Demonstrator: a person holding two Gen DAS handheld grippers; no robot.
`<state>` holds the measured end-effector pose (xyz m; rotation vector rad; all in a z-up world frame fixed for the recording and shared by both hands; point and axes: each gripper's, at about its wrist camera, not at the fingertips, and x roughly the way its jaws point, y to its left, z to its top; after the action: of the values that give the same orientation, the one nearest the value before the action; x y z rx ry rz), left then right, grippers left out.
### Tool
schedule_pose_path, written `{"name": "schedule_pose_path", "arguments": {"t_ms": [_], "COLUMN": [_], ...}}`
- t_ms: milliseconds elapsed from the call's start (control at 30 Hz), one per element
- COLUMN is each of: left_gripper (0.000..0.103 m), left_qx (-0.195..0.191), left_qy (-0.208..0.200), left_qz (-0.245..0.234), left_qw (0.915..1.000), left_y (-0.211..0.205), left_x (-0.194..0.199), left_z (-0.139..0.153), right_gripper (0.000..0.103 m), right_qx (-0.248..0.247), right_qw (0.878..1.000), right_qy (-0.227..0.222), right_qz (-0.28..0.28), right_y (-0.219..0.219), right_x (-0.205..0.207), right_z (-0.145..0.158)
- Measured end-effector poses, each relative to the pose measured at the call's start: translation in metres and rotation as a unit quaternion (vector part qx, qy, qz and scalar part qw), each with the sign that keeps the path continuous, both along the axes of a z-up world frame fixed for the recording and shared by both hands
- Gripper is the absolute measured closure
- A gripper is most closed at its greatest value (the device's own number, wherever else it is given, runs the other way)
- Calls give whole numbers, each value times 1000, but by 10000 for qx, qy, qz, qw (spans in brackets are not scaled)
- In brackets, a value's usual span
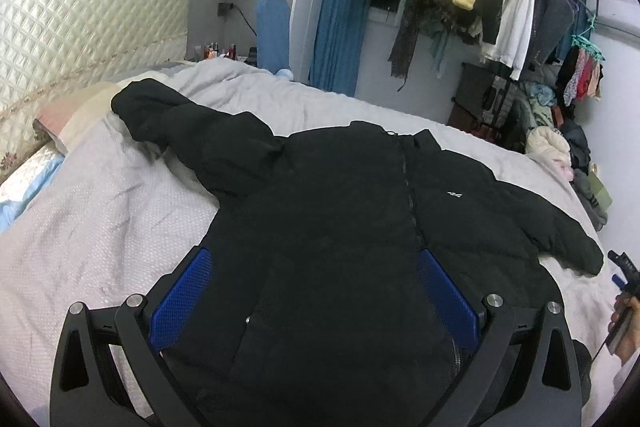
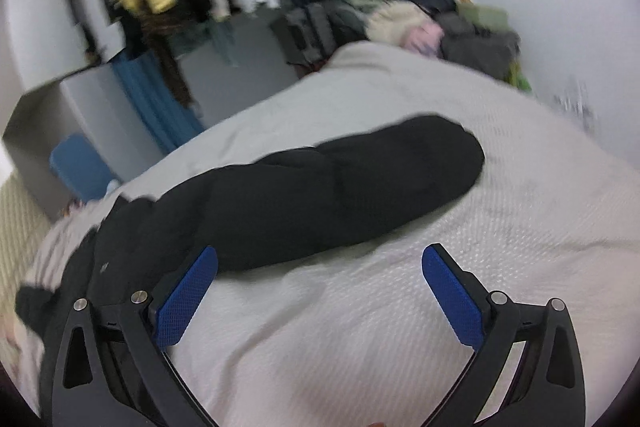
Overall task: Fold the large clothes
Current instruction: 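Move the right tool to the jacket sleeve nearest it and grasp its cuff, then lift the sleeve cuff with the right gripper up off the bed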
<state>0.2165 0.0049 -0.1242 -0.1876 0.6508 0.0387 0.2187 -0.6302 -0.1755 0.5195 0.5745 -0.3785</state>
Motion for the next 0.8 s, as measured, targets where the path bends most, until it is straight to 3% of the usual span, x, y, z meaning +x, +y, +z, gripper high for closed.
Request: {"name": "schedule_pose_path", "arguments": {"t_ms": [133,233,300,400,533,700,800], "left_gripper": [0,0,0,0,0,0,0], "left_qx": [48,-28,98,220,400,639,795], "left_qy": [38,122,158,235,199,188,197], "left_qz": [16,-10,-21,-19,112,187,158], "left_qw": [10000,9999,9998,9995,9989,9976,9965], "left_y": [-8,-17,-27,-40,-50,-63,-70], "left_x": [7,11,15,26,34,42,47], "left_z": [-6,-15,-20,-27,-35,-43,-47], "right_gripper": [2,9,11,11,11,15,31], "right_qx": [753,1450,1644,1599,1122,1058,1028], "right_qw": [9962,9867,9811,9781,9810,9781,9775], "right_qy": [-235,-427,-592,-851,-1126,-1330,-1334], "right_qz": [-358,-600,-826,-1030,-1109,-1202,-1267], "right_y": [-43,-72,-89,-104,-113,-132,-141], "right_x": [9,15,17,20,29,45,56], "right_z": [-35,-67,-82,-90,-82,-88,-88]}}
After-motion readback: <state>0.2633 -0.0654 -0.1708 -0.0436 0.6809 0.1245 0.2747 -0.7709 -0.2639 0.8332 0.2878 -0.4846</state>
